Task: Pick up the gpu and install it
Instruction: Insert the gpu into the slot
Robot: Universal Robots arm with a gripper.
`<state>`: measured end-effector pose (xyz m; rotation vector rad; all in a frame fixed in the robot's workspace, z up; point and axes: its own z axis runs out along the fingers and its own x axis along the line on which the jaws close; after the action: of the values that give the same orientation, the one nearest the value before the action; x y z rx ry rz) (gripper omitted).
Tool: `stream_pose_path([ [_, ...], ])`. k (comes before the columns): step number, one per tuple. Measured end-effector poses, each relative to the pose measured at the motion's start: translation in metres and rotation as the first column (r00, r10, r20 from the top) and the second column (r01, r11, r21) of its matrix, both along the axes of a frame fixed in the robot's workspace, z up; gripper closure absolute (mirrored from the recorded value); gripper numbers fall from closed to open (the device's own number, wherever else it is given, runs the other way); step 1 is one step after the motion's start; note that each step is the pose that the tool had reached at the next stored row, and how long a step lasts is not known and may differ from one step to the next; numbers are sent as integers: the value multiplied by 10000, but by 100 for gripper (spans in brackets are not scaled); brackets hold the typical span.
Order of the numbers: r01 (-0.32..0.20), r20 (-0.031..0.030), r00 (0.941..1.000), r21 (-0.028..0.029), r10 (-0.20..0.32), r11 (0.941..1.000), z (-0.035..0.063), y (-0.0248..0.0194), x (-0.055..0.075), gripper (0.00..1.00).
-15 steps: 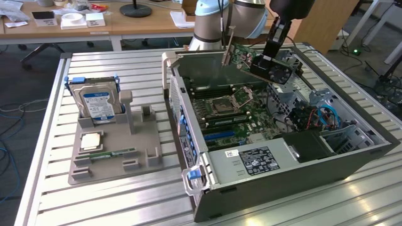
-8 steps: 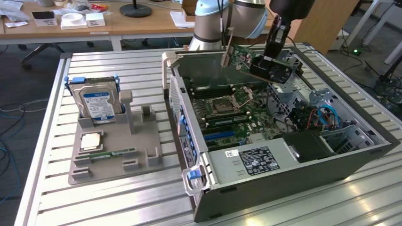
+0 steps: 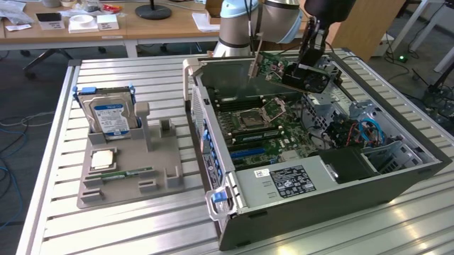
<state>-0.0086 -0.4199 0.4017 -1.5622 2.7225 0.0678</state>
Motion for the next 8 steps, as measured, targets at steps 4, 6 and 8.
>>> stream_pose_path([
  [4,-492,0,9988,0,492,9988,-2,0,0,74],
  [6,-753,0,9972,0,753,9972,-4,0,0,74],
  [8,-1009,0,9949,0,1009,9949,-5,0,1,74],
])
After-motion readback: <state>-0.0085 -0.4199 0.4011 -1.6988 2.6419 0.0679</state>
